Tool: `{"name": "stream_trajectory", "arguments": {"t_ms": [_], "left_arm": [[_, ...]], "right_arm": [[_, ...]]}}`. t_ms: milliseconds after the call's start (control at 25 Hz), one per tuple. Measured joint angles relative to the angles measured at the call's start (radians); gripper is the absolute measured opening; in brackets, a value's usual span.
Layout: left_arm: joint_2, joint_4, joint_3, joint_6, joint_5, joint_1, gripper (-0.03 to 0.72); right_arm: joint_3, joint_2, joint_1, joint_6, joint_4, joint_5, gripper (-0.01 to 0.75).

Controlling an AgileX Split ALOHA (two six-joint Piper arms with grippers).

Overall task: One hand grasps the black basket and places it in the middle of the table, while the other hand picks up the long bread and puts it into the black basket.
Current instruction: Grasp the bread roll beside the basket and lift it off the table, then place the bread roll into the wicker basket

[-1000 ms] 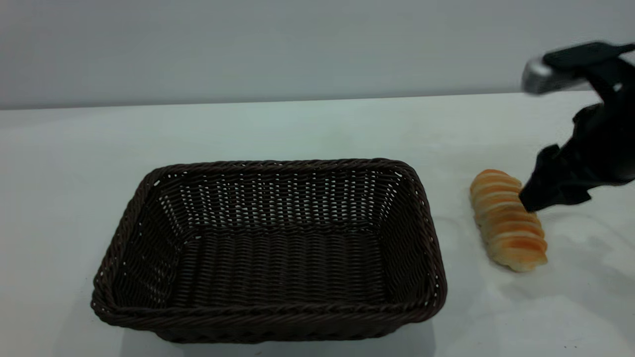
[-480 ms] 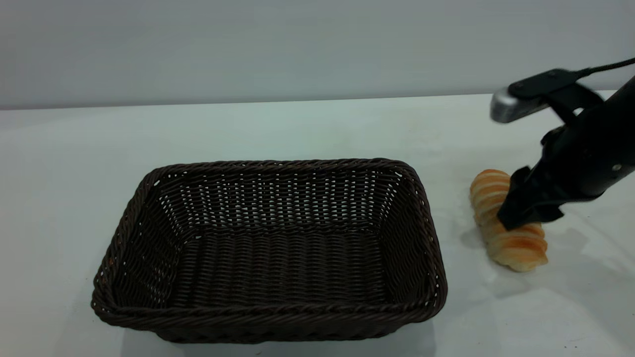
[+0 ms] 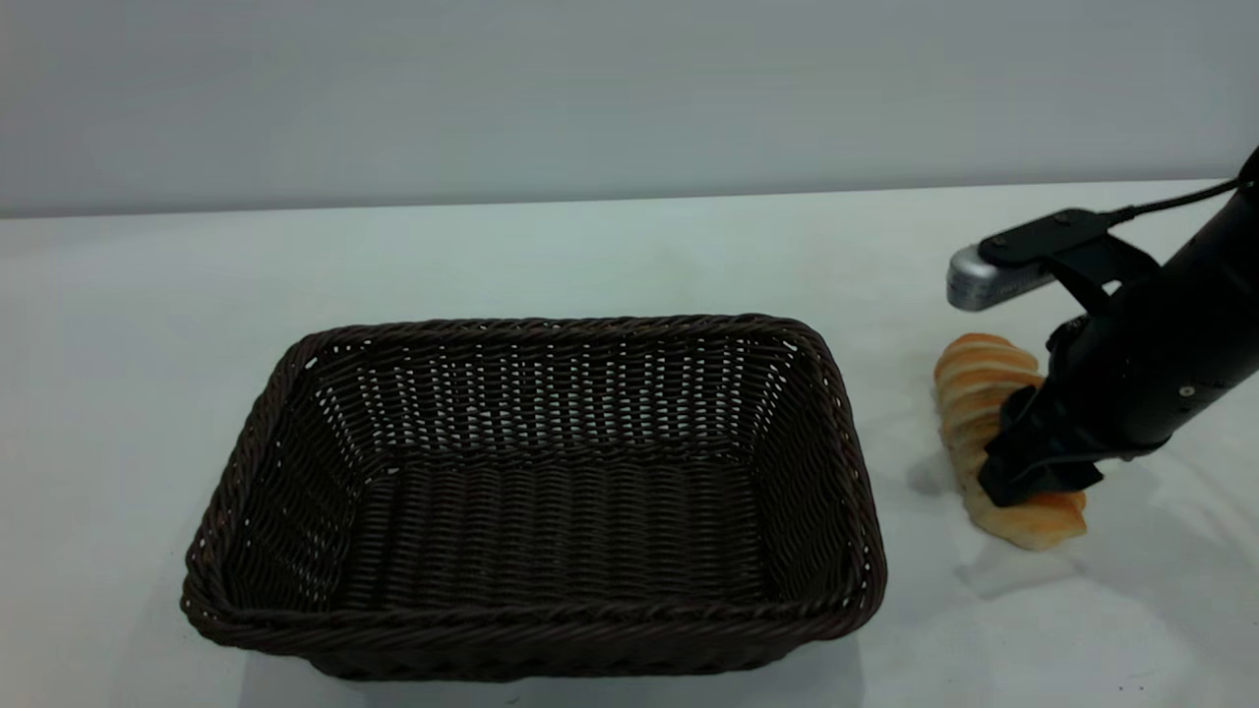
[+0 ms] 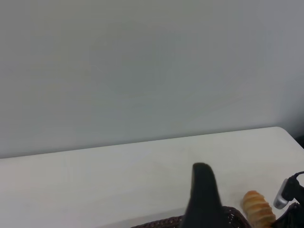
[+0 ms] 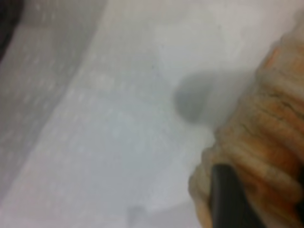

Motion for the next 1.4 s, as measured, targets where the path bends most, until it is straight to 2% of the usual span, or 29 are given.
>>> {"name": "stream_trajectory", "arguments": {"t_ms": [120, 160, 360, 440, 560, 720, 840, 960, 1080, 1200, 1400], "left_arm": [[0.000, 0.000, 0.000, 0.000, 0.000, 0.000, 0.586], [0.000, 0.000, 0.000, 0.000, 0.000, 0.000, 0.586], [0.000, 0.000, 0.000, 0.000, 0.000, 0.000, 0.586], [0.000, 0.000, 0.000, 0.000, 0.000, 0.000, 0.586], [0.000, 0.000, 0.000, 0.000, 0.000, 0.000, 0.586], [0.000, 0.000, 0.000, 0.001, 0.000, 0.000, 0.586], [0.000, 0.000, 0.000, 0.003, 0.000, 0.000, 0.586], [0.000, 0.000, 0.000, 0.003, 0.000, 0.000, 0.586], [0.000, 0.000, 0.000, 0.003, 0.000, 0.000, 0.586], [0.000, 0.000, 0.000, 0.004, 0.000, 0.000, 0.586], [0.000, 0.000, 0.000, 0.004, 0.000, 0.000, 0.586]], "right_arm": [[-0.003, 0.008, 0.000, -0.006, 0.004, -0.022, 0.095], [-0.003, 0.007, 0.000, -0.007, 0.003, -0.032, 0.066], [-0.001, -0.082, -0.001, -0.029, -0.017, -0.094, 0.039], [-0.017, -0.159, -0.001, -0.032, -0.020, -0.082, 0.038], [-0.048, -0.284, -0.001, -0.032, -0.022, -0.007, 0.037], [-0.065, -0.404, 0.014, -0.032, -0.022, 0.145, 0.036], [-0.067, -0.442, 0.077, -0.023, -0.007, 0.252, 0.035], [-0.067, -0.446, 0.180, -0.010, -0.003, 0.305, 0.035], [-0.067, -0.433, 0.297, -0.008, 0.003, 0.308, 0.035], [-0.067, -0.402, 0.384, -0.006, 0.008, 0.300, 0.035], [-0.067, -0.320, 0.456, -0.009, 0.011, 0.281, 0.035]]}}
